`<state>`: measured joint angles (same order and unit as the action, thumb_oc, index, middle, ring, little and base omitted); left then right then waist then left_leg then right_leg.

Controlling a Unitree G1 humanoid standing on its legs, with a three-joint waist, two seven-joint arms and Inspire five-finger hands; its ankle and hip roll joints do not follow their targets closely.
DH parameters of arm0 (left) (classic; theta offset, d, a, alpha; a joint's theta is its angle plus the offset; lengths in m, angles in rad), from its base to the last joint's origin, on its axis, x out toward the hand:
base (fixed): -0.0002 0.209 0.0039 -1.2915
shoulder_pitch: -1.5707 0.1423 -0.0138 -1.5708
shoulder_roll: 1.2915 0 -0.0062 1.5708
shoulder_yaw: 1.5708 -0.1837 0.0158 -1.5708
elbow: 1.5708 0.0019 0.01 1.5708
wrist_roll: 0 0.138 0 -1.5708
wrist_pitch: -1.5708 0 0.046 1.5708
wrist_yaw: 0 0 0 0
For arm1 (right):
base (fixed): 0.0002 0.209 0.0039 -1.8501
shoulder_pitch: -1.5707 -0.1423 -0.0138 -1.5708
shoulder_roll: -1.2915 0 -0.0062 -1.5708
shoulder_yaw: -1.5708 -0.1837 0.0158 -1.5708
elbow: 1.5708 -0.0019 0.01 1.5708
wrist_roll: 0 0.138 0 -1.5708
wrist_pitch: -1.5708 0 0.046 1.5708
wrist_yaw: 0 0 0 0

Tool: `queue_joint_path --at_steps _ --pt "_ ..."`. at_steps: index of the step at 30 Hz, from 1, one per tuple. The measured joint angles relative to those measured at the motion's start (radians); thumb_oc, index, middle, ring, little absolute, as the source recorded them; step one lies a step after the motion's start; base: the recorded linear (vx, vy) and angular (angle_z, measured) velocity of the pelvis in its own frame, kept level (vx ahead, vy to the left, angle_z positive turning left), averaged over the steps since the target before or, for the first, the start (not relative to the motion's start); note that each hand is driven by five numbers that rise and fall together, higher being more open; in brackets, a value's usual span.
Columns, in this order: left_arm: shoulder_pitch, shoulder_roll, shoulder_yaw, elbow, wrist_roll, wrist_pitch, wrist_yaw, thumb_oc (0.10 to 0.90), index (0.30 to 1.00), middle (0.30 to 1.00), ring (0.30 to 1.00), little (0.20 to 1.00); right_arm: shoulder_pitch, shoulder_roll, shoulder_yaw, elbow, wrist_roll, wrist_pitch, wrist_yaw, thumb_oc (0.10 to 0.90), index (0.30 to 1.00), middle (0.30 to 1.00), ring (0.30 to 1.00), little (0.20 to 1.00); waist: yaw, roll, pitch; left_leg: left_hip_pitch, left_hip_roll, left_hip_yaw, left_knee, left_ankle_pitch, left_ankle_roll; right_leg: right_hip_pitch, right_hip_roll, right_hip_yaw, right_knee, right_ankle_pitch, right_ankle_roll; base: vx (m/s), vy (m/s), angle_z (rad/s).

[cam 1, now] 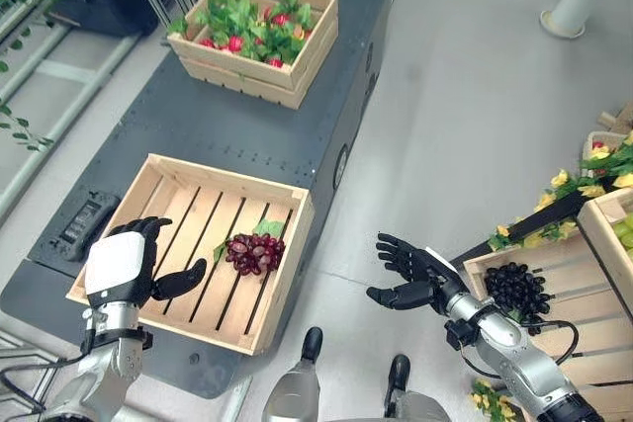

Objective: Pick up the fruits from the basket on one side to the basket on the other side

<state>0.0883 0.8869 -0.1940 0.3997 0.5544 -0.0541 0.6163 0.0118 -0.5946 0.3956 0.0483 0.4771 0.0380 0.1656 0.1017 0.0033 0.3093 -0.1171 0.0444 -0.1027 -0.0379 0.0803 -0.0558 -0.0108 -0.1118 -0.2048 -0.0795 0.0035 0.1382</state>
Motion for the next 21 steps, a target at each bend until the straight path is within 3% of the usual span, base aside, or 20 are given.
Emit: queue_joint_path --at_steps 5,13,21 --pt "-0.124 0.086 -0.133 0.014 0.06 0.029 -0.037 0.8 0.9 0.9 0.9 0.9 -0.032 -0.027 0.02 0.019 0.0 -0.01 0.011 0.8 0.9 0.9 0.9 0.9 -0.02 -0.014 0.059 -0.011 0.0 0.005 0.001 0.0 0.0 -0.018 -0.001 0.005 0.01 0.0 0.0 -0.07 0.065 -0.02" --pt "-0.266 0.087 -0.202 0.077 0.06 0.036 -0.052 0.8 0.9 0.9 0.9 0.9 -0.084 -0.031 0.033 0.027 0.0 -0.012 0.011 0.8 0.9 0.9 0.9 0.9 -0.059 -0.032 0.13 -0.034 0.001 0.021 0.009 0.001 0.0 -0.035 0.0 0.005 0.012 0.0 -0.001 -0.08 0.032 0.0" --pt "-0.384 0.087 -0.27 0.16 0.061 0.033 -0.051 0.8 0.9 0.9 0.9 0.9 -0.143 -0.036 0.047 0.032 -0.018 -0.016 0.009 0.8 0.9 0.9 0.9 0.9 -0.063 -0.035 0.169 -0.072 0.003 0.044 0.03 0.001 0.0 -0.069 0.002 0.004 0.028 0.0 -0.004 -0.07 0.019 0.01"
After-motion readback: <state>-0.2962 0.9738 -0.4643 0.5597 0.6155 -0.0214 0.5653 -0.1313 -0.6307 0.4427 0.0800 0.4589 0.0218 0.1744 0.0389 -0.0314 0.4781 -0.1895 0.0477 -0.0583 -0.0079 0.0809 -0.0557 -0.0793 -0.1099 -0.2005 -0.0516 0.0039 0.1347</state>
